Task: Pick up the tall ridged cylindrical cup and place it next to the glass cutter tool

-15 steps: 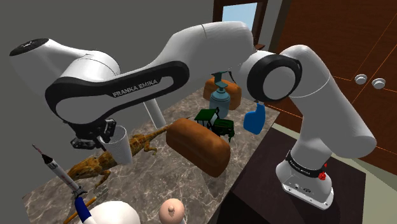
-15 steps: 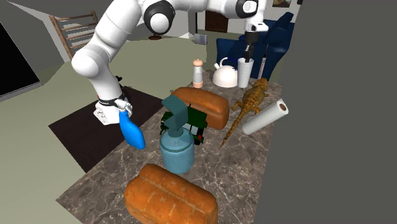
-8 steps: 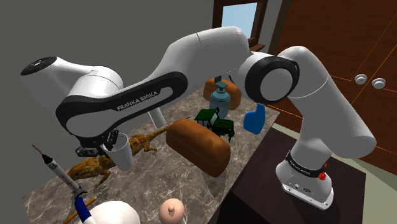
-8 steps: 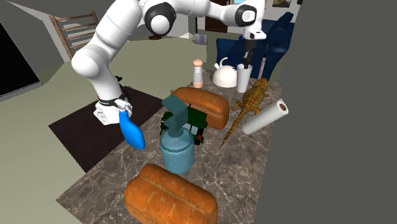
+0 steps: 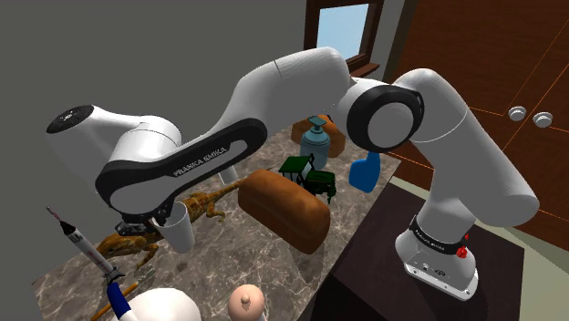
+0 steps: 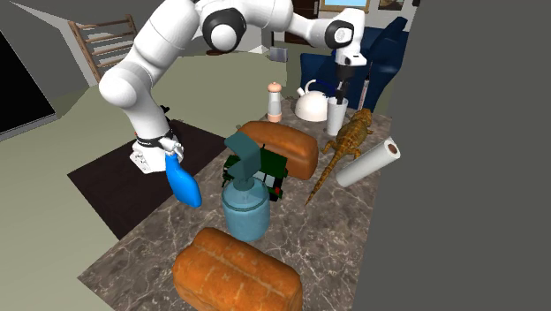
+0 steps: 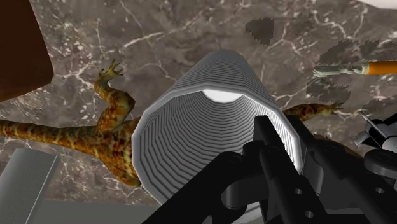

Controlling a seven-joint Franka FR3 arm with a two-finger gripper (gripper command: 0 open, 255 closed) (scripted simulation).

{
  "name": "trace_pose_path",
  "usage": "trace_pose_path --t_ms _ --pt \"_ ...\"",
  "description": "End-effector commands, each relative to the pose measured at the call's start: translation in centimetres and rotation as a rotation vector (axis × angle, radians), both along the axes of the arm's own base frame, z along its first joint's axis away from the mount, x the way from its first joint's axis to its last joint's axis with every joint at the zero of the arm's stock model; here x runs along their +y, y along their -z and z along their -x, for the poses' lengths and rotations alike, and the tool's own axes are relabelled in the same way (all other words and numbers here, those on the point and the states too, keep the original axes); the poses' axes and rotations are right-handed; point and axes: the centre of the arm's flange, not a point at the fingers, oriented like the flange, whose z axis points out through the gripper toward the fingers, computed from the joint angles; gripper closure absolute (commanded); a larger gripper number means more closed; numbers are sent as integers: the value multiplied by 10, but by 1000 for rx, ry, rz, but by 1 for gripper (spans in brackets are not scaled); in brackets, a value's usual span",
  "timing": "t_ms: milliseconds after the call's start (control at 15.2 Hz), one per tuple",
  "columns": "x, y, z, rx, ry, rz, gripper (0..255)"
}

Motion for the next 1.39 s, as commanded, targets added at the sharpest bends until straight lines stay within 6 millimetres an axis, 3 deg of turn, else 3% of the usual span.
trace_pose_path --t_ms 0,330,396,726,990,1320 --pt "-1 4 -1 -1 2 2 255" --pt "-1 4 -1 -1 2 2 255" --pt "-1 3 -1 -1 2 2 0" --pt "-1 4 -1 -1 2 2 0" --pt "4 -46 2 -1 2 2 0" --pt "4 -46 2 -1 2 2 0"
